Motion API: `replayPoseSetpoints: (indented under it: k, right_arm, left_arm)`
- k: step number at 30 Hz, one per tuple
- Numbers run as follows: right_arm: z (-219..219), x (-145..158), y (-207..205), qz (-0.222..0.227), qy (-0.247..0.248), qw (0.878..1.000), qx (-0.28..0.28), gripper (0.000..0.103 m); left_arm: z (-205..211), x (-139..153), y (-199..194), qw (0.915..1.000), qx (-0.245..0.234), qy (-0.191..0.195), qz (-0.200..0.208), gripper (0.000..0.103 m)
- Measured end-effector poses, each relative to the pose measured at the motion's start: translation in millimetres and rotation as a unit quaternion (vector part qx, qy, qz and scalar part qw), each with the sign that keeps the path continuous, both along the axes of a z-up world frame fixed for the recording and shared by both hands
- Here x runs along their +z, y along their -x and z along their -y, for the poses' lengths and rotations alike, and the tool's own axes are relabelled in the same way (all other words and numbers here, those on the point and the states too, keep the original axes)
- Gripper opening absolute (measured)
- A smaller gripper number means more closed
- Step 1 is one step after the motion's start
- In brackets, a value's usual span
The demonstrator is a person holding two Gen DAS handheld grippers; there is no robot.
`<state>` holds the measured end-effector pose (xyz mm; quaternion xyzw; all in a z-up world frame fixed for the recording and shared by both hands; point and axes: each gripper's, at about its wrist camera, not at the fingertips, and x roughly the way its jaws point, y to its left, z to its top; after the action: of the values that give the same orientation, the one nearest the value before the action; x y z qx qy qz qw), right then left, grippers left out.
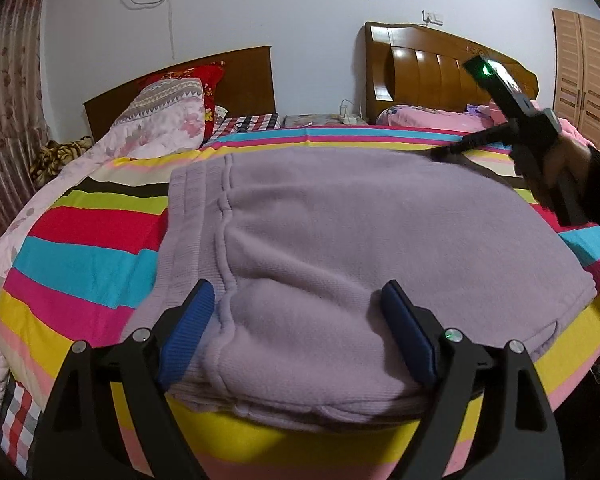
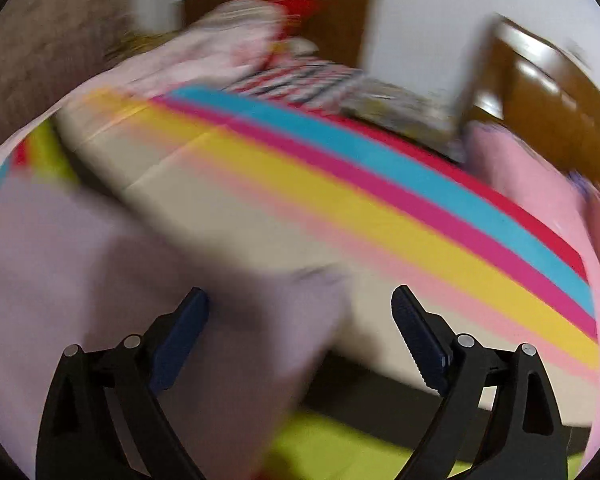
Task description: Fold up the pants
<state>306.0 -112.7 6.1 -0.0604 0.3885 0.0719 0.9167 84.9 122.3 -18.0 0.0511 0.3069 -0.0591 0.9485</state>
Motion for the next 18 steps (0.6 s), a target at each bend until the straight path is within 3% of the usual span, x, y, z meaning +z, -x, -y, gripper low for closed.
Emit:
replayPoseSetpoints:
  k: [2,4,6,8,12,16,18]
  right_arm:
    - [27.6,30.7,19.1,0.053,-0.053,0.996,-0.053,0.089]
    - [38.1,47.6,45.8,0.070,-0.086,0.993,-0.050,0.089]
    - [33.3,52.7,85.9,0.069,-0.112,0.991,-0.012,0.090]
    - [13.5,42.9,124.9,0.044,-0.113,0.991,0.056,0.092]
    - [-32.5,7.3,209.9,0.040,-0.047,0.989,0.133,0.094]
    - [-58.0,-29.3,249.0,0.042,0.006,0.988,0.148,0.094]
    - [-47.5,-37.9,244.9,0.039,-0.034,0.990,0.132,0.095]
  left_arm:
    - [-1.0,-0.1,1.5,1.0000,-0.001,0.003,0.001,0.085]
    - [-0.9,0.0,2.4,1.0000,-0.001,0.003,0.003,0.085]
    - [-3.0,0.1,0.3,1.0000,0.000,0.003,0.004,0.085]
    - [-2.7,0.0,0.2,1.0000,0.000,0.003,0.004,0.085]
    - [-1.3,1.1,-0.4,1.0000,0.003,0.002,0.001,0.085]
    - [0.0,1.9,-1.2,1.0000,0.004,0.002,0.000,0.086]
    - [1.6,1.4,-0.8,1.0000,0.007,0.000,0.003,0.086]
